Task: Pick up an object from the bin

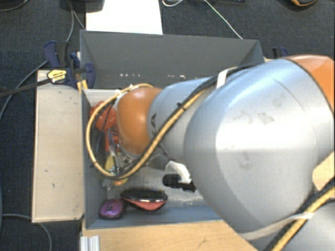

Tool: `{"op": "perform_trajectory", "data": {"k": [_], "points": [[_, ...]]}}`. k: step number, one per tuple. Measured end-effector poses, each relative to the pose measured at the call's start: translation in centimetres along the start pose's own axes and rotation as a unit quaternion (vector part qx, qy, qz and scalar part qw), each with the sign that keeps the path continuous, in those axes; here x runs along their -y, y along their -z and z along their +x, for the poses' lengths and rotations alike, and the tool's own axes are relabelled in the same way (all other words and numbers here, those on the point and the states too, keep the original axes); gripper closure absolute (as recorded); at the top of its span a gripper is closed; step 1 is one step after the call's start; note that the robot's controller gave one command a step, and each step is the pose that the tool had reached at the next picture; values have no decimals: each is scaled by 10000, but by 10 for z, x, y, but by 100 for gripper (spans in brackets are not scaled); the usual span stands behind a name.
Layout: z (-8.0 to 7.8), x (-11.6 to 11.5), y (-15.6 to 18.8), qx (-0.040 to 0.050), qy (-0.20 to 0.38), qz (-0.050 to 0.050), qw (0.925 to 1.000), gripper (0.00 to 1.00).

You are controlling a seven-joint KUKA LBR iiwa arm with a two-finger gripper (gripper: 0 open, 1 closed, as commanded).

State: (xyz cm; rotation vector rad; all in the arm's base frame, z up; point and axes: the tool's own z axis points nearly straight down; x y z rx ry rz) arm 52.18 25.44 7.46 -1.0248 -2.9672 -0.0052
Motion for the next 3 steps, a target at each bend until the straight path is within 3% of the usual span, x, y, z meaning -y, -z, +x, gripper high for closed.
{"op": "perform_trajectory", "data": {"k": [1, 3], "points": [[3, 1, 9, -40, 5, 39, 10000, 100], [3, 1, 47, -23, 30, 28, 10000, 100]]}}
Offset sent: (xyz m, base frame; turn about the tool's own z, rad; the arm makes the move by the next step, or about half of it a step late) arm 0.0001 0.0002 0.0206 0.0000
